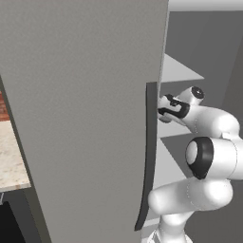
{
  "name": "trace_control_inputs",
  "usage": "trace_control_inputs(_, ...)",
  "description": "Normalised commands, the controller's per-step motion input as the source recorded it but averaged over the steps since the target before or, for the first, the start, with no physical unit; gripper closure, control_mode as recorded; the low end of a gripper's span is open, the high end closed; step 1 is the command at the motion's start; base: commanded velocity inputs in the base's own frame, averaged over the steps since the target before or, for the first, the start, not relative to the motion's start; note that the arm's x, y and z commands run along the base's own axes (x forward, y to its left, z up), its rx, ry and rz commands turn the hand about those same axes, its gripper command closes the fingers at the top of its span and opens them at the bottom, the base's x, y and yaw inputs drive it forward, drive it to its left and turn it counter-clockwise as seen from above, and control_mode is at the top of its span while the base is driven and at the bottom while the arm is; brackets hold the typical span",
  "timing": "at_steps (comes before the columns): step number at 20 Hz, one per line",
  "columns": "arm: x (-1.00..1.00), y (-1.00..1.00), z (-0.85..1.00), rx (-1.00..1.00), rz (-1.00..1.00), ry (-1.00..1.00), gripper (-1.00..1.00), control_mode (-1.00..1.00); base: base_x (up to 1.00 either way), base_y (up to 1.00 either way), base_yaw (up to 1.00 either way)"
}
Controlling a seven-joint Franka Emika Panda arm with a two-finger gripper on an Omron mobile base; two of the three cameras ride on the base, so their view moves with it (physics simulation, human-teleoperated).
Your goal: Take the eggplant, tangerine, and pear from the freezer and place them in the bowl on the counter.
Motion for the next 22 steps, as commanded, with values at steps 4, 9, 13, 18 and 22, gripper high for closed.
trace_control_inputs(4, 0.2, -0.01, -0.2, 0.0, 0.0, 0.0, -1.0, -1.0, 0.0, 0.0, 0.0)
trace_control_inputs(9, 0.2, -0.01, -0.23, 0.0, 0.01, 0.0, -1.0, -1.0, 0.0, 0.0, 0.0)
trace_control_inputs(13, 0.23, -0.05, -0.22, 0.0, 0.01, 0.01, -1.0, -1.0, 0.0, 0.0, 0.0)
trace_control_inputs(18, 0.26, -0.11, -0.24, 0.0, 0.02, 0.01, -1.0, -1.0, 0.0, 0.0, 0.0)
trace_control_inputs(22, 0.24, -0.1, -0.32, 0.0, 0.03, 0.03, -1.0, -1.0, 0.0, 0.0, 0.0)
